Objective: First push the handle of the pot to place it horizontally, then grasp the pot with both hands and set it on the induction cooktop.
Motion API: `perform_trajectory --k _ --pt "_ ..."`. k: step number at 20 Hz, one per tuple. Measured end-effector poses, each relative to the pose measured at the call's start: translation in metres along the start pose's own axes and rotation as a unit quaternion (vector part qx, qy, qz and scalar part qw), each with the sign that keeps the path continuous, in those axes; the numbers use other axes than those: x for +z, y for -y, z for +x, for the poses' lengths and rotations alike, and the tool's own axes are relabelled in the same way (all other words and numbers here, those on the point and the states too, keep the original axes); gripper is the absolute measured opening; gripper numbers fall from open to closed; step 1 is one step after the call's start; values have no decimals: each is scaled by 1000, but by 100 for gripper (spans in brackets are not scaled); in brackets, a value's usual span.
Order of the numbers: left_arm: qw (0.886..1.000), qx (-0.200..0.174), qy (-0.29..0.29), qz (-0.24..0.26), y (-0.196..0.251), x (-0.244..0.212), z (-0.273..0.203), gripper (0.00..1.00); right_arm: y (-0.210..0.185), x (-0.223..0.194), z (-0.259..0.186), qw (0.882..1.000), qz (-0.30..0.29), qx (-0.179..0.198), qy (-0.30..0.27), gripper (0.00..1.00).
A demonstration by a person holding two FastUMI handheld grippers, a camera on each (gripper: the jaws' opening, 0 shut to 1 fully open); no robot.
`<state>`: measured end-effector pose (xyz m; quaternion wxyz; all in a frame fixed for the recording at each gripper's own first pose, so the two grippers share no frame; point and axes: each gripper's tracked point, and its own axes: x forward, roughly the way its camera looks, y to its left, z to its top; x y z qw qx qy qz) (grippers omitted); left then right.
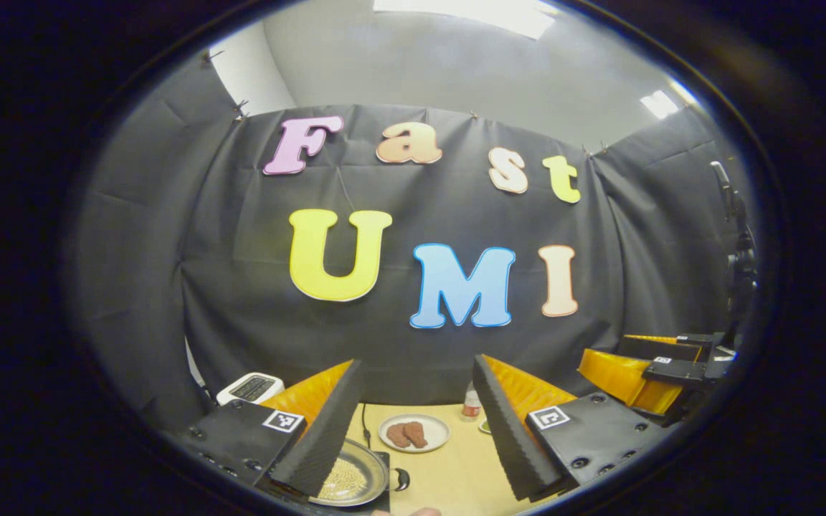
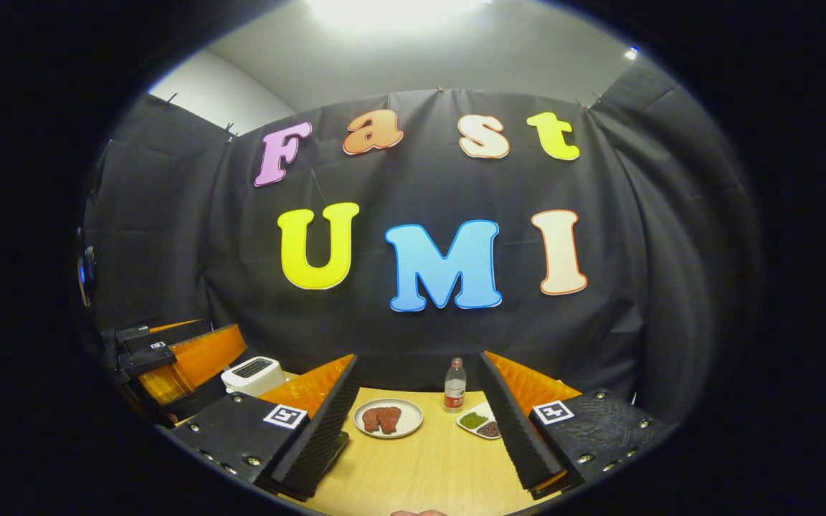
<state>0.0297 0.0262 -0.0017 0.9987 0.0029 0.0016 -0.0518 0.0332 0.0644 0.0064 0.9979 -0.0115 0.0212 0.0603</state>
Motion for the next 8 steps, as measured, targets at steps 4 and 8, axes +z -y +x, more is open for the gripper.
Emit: perform_trajectory --k 4,8 --pt "1000 24 -8 6 13 -7 -6 98 11 -3 0 1000 3 18 -8 99" --pt "999 39 -15 5 23 -11 -18 98 21 -3 -6 999 7 30 -10 99"
